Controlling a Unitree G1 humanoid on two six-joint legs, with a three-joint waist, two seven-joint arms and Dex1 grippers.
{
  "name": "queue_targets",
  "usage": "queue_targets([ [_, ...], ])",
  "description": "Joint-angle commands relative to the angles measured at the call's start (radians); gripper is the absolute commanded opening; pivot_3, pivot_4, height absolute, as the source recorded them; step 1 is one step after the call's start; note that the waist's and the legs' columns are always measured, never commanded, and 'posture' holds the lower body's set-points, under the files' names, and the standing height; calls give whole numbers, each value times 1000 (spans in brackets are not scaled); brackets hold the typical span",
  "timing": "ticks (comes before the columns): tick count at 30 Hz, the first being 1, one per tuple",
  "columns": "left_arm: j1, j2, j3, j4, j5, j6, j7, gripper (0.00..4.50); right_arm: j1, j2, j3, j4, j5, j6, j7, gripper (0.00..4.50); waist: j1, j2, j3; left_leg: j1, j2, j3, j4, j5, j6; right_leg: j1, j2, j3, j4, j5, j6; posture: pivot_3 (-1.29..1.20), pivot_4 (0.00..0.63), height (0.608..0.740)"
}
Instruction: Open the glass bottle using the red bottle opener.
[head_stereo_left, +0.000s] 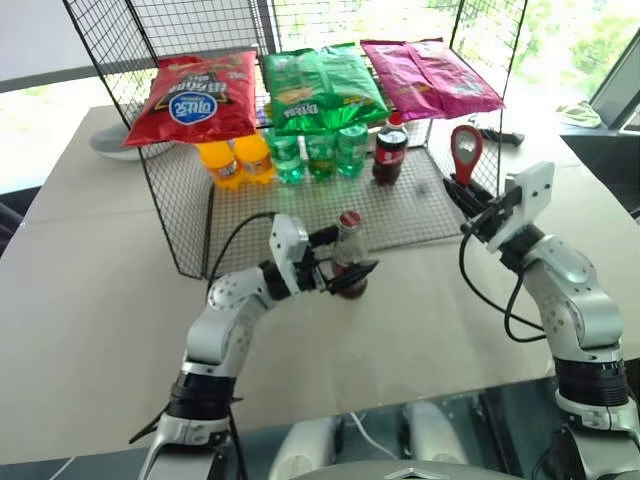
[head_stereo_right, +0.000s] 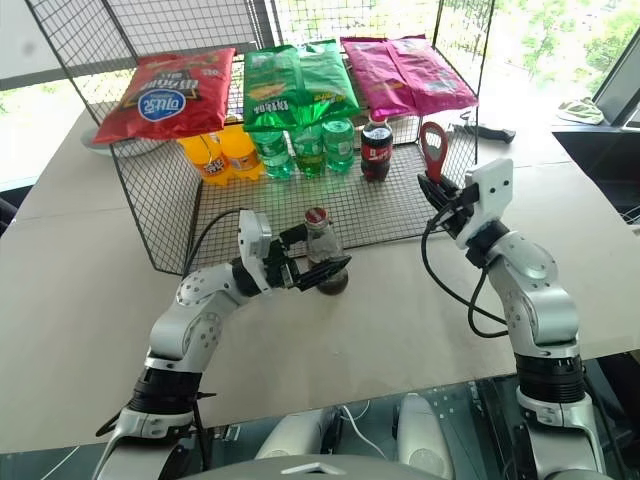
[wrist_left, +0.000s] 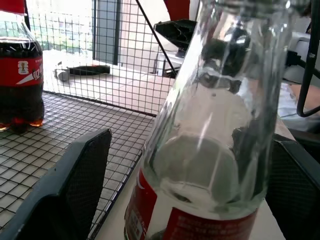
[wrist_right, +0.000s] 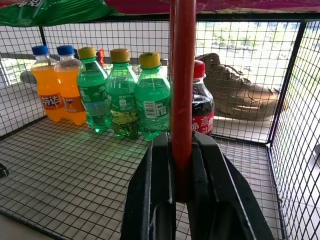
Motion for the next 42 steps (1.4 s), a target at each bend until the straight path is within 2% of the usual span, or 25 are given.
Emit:
queue_targets([
  [1,-6,-5,10,-60,-3,-63,14,4476,-29,-5,-7,-11,-2,-25,14,0,0,0,0,0,0,0,0,0,0,0,0,0,0,0,0,0,150,740],
  [9,-1,-18,-10,-41,34,-193,18,4476,-53,-8,-2,10,-7,-25,33,0,0,0,0,0,0,0,0,0,0,0,0,0,0,0,0,0,150,740],
  [28,9,-10,-38,19,39,-259,-18,4476,-71,2,4,15,-21,-21,49,0,0,0,0,0,0,0,0,0,0,0,0,0,0,0,0,0,150,740],
  [29,8,-10,-37,22,39,-262,-20,3985,-71,3,4,15,-22,-21,48,0,0,0,0,0,0,0,0,0,0,0,0,0,0,0,0,0,150,740],
  [30,7,-10,-37,24,40,-264,-21,3733,-71,4,5,14,-23,-22,48,0,0,0,0,0,0,0,0,0,0,0,0,0,0,0,0,0,150,740],
  [32,5,-10,-36,28,47,-274,-20,2771,-70,4,4,13,-24,-22,48,0,0,0,0,0,0,0,0,0,0,0,0,0,0,0,0,0,150,740],
  [33,5,-10,-36,30,47,-277,-20,2464,-69,5,4,13,-24,-22,49,0,0,0,0,0,0,0,0,0,0,0,0,0,0,0,0,0,150,740],
  [42,15,-17,-32,32,44,-293,-12,2464,-66,8,16,5,-26,-18,56,0,0,0,0,0,0,0,0,0,0,0,0,0,0,0,0,0,150,740],
])
